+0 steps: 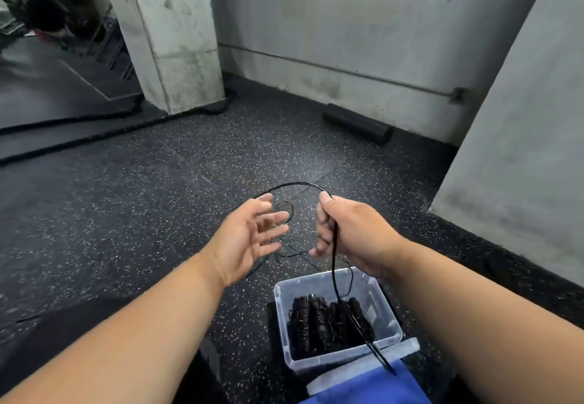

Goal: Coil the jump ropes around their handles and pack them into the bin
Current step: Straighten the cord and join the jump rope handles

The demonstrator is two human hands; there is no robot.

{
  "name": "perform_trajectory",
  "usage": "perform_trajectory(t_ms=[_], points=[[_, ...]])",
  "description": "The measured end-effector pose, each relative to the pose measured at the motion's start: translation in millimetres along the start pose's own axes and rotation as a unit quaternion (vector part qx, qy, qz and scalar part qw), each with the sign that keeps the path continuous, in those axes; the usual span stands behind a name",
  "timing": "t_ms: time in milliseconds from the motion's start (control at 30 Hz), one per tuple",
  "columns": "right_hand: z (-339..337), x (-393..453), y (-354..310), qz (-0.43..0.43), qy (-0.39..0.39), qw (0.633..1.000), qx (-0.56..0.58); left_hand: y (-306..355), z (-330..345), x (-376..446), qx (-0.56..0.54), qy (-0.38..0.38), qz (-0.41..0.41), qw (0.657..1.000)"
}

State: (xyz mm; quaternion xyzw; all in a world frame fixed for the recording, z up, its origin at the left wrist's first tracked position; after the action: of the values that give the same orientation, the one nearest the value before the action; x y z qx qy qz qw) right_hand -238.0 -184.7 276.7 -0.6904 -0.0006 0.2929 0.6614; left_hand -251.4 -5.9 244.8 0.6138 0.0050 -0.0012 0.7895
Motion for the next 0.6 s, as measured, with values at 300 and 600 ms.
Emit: perform_trajectory(t_ms=[300, 600], points=[[27.7, 2.7, 1.1, -0.002, -0.045, 0.997, 0.057, -73.8, 65.1, -43.3, 0.238, -0.276, -0.05, 0.93], [-34.0, 15.1, 27.6, 0.081, 0.103, 0.984, -0.117, -30.4, 39.0, -10.2, 0.013, -0.025, -0.014, 0.999]])
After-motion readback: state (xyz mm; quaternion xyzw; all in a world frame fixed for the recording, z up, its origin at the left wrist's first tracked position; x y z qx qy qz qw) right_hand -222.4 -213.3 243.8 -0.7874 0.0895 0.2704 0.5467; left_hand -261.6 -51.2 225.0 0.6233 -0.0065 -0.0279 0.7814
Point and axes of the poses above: each hand's wrist, its own x-axis towards the middle knuckle, its own z-axis out of the palm, y = z × x, the point moved 6 cm from there along x, towards the middle knuckle, and after that the axes turned 15 degrees about z, right-handed, at the moved point
